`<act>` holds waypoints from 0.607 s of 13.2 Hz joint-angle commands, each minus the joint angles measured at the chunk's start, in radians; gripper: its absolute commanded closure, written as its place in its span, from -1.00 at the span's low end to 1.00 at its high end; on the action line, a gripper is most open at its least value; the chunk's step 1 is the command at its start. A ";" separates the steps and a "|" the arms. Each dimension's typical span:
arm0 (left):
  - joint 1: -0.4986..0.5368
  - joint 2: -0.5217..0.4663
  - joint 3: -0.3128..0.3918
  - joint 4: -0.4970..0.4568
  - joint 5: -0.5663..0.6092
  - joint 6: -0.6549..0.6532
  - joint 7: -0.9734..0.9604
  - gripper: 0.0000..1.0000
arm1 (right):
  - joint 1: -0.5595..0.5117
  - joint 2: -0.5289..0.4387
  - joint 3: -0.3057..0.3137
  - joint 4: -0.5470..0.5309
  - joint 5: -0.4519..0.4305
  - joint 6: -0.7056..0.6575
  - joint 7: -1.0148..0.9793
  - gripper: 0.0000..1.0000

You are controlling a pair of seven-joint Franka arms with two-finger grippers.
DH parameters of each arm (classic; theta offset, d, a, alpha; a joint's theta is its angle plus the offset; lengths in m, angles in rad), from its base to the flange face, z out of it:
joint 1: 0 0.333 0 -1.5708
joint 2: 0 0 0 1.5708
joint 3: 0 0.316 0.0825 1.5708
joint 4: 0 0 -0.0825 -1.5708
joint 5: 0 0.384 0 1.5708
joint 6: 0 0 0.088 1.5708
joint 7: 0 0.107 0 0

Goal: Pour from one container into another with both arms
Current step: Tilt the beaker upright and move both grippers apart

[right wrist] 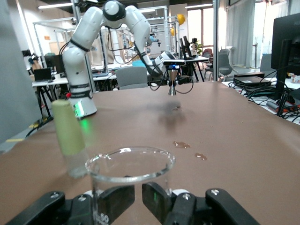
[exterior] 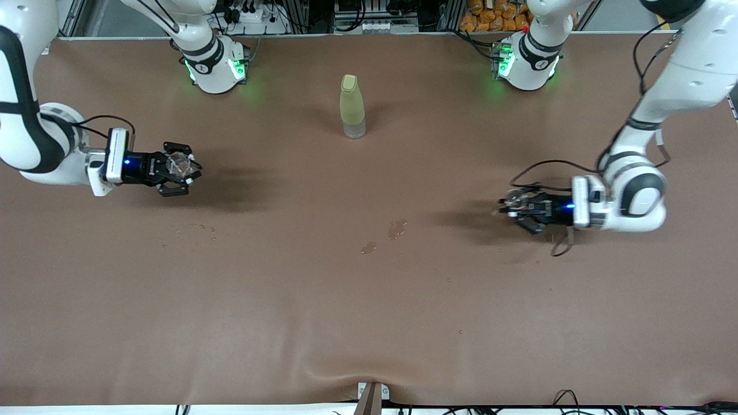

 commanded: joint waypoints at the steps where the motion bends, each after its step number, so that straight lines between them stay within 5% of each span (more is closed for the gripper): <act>1: 0.126 0.000 -0.013 0.027 0.114 -0.044 -0.036 1.00 | -0.065 0.131 0.014 0.100 -0.041 -0.062 -0.134 1.00; 4: 0.238 0.072 0.001 0.068 0.180 -0.044 -0.011 1.00 | -0.102 0.269 0.014 0.192 -0.049 -0.101 -0.272 1.00; 8: 0.250 0.170 0.006 0.160 0.202 -0.044 -0.023 1.00 | -0.122 0.398 0.014 0.281 -0.055 -0.115 -0.404 1.00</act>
